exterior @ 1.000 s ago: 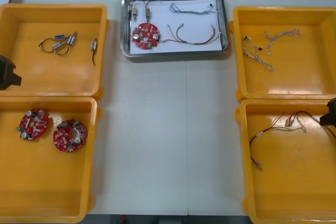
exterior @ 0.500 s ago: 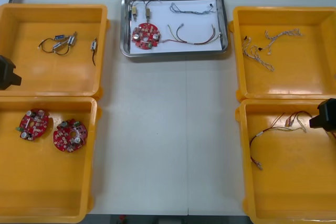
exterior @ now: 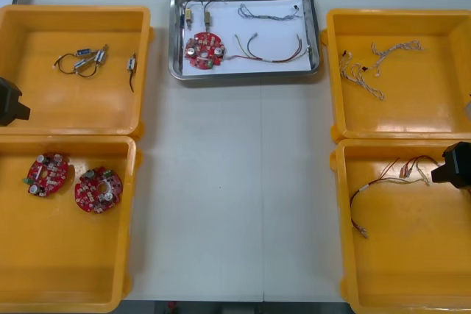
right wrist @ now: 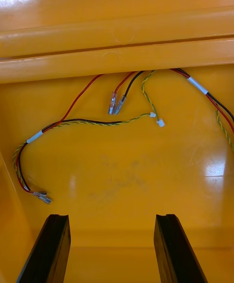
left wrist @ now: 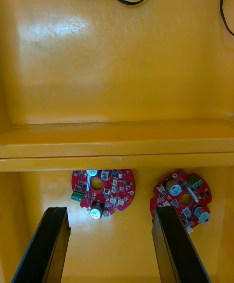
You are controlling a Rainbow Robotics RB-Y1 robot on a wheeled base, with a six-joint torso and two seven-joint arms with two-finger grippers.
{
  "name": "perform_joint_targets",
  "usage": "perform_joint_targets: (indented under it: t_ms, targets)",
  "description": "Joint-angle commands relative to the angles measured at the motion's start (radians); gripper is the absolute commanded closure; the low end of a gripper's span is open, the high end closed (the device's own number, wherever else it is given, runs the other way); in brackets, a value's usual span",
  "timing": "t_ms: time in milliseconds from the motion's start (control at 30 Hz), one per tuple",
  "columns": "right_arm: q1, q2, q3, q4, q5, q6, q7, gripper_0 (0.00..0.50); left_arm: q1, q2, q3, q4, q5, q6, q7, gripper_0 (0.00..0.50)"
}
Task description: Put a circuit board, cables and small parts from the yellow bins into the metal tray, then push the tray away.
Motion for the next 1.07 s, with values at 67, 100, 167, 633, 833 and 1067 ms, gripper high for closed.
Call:
perform_joint_targets:
  t_ms: [67,100,167,633,833,1067]
  targets:
    - [0.016,0.008,-0.015,-0.005,0.009,-0.008,0.019,0.0,0.023,0.04,0.024,-0.027,-0.004,0.006,0.071,0.0]
    - [0.016,0.008,-0.015,-0.005,0.009,-0.008,0.019,0.0,0.023,0.04,0.024,-0.027,-0.004,0.006,0.071,0.0]
    - [0.016,0.008,-0.015,-0.005,0.009,-0.008,0.019,0.0,0.023,0.04,0.024,-0.027,-0.004,0.006,0.071,0.0]
    - [0.016,0.008,-0.015,-0.005,0.009,-0.008,0.019,0.0,0.023,0.04,0.024,-0.027,-0.004,0.006,0.071,0.0]
    - [0.016,0.008,-0.015,-0.005,0.009,-0.008,0.019,0.0,0.023,0.04,0.024,-0.027,-0.004,0.006,0.071,0.0]
    - [0.016,0.008,-0.015,-0.005,0.009,-0.008,0.019,0.0,0.023,0.04,0.024,-0.027,-0.004,0.006,0.071,0.0]
